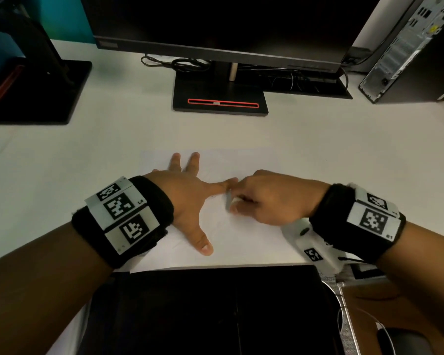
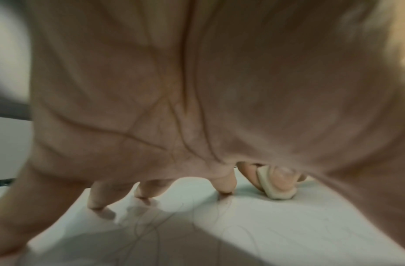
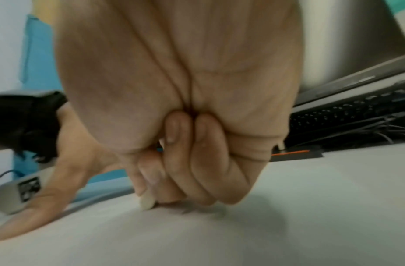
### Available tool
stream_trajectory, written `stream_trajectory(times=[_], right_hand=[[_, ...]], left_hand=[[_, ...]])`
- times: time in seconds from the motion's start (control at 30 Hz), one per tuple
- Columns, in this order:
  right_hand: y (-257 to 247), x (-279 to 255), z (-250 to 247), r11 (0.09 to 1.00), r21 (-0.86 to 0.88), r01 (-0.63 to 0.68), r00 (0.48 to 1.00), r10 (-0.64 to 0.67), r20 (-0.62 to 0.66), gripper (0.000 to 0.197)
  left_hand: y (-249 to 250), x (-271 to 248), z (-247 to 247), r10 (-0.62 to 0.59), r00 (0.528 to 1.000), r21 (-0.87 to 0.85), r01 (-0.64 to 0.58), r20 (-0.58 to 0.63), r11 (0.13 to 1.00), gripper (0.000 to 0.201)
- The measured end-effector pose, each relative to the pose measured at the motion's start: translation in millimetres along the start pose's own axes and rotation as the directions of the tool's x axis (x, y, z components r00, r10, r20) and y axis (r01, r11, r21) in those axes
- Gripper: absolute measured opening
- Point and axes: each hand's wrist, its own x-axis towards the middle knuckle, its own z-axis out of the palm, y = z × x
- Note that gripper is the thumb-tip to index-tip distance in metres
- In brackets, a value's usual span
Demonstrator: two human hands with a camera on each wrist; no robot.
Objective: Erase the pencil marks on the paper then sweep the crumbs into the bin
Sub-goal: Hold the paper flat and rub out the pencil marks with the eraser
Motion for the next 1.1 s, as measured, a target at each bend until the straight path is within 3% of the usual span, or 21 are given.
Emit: stream_trajectory(times=[0.07,0.17,0.3,0.4,0.5,0.6,0.67,0.8,0.9,0.93,1.1], right_hand=[[-8.6,-0.7,8.4,0.999,-0.011,0.038,0.999,-0.038,0.023,0.036],[-13.0,-3.4,16.7,0.999,-0.003,0.044,0.992,-0.043,0.115,0.036],[-2.9,3.6,-0.5,0.999,0.014,0.045,0.999,-0.045,0.002,0.038],[-13.6,0.7,11.9,0.998,0.01,0.062,0.997,-0.063,0.045,0.031],[-14.9,-0.9,14.5,0.999,0.007,0.044,0.991,-0.044,0.124,0.036],[-8.1,5.5,2.2,0.999,0.021,0.038,0.998,-0.039,0.048,0.037],[-13.0,5.4,6.1,0.998,0.036,0.053,0.998,-0.054,0.024,0.023],[-15.0,2.3,16.4,1.0,-0.004,0.031,0.994,-0.03,0.105,0.036],[-5.0,5.6,3.1,1.0,0.014,0.005,0.999,-0.006,0.041,0.023],[-6.5,5.3,3.4,1.0,0.016,0.014,1.0,-0.014,0.025,0.028],[-14.9,-4.7,17.1,0.999,-0.013,0.038,0.988,-0.036,0.149,0.038]], left_hand=[[-1.0,0.9,0.6,0.0,1.0,-0.002,0.0,-0.004,1.0,0.139],[-0.5,2.3,1.7,0.002,1.0,0.019,-0.001,-0.016,1.0,0.14],[-0.7,-0.1,0.3,0.002,1.0,-0.014,-0.002,-0.003,1.0,0.138],[-0.4,0.5,1.0,0.002,1.0,-0.001,-0.002,-0.004,1.0,0.138],[-0.5,1.8,1.7,0.001,1.0,0.006,-0.001,-0.01,1.0,0.14],[-0.4,0.0,0.2,0.0,1.0,-0.013,0.0,0.0,1.0,0.139],[-0.7,-0.1,-0.1,0.003,1.0,-0.012,-0.003,0.001,1.0,0.139],[1.3,0.2,-0.2,0.0,1.0,0.013,0.0,-0.008,1.0,0.14],[1.4,-0.8,-1.0,-0.002,1.0,-0.006,0.002,0.001,1.0,0.138],[1.2,-0.6,-1.0,-0.003,1.0,-0.01,0.003,0.001,1.0,0.138],[0.4,2.9,1.7,-0.004,1.0,0.015,0.004,-0.018,1.0,0.14]])
